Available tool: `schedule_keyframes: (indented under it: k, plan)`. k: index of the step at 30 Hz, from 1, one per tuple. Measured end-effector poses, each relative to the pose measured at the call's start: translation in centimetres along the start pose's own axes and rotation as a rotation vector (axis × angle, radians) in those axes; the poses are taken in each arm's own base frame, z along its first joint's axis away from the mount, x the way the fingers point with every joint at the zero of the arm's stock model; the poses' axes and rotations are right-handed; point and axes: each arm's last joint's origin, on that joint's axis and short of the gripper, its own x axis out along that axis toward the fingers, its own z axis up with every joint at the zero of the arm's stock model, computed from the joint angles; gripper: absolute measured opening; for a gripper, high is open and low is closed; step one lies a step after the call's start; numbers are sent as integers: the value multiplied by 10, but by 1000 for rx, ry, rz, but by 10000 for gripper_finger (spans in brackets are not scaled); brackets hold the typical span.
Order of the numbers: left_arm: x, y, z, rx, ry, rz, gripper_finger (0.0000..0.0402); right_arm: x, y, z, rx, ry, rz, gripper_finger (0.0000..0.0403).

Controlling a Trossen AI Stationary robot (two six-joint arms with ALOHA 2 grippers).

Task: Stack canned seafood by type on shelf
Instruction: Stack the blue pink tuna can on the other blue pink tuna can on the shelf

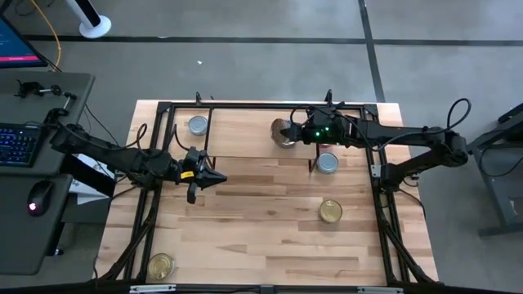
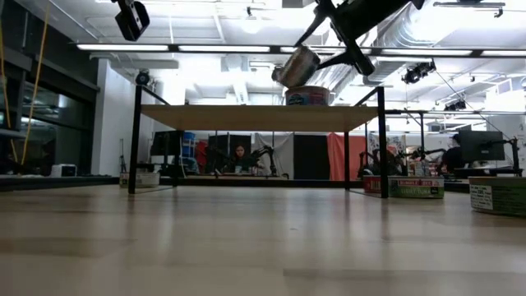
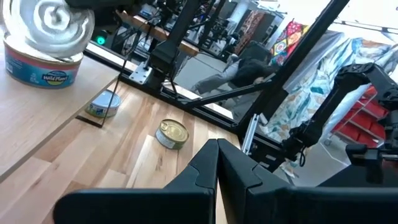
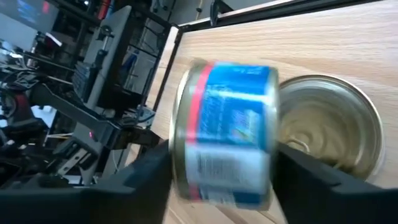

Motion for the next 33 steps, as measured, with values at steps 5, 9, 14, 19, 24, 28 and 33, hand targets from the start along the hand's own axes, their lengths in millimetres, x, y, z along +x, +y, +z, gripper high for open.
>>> schedule_keyframes:
  k: [5, 9, 14, 19, 24, 28, 33]
  plan:
    - [0, 0, 0, 0, 0, 0, 0, 0, -1, 2, 6, -16, -9, 305]
    - [0, 0, 0, 0, 0, 0, 0, 0, -2, 4, 14, -22, -15, 312]
    - [0, 0, 0, 0, 1, 0, 0, 1, -6, 7, 20, -27, -36, 311]
    - [0, 0, 0, 1, 0, 0, 0, 1, -11, 10, 67, -48, -85, 302]
    - [0, 0, 0, 0, 0, 0, 0, 0, -9, 11, 69, -56, -87, 286]
    - [0, 0, 0, 1, 0, 0, 0, -4, -5, 14, 64, -58, -107, 247]
    - [0, 0, 0, 1, 1, 0, 0, -5, -7, 14, 86, -59, -139, 181]
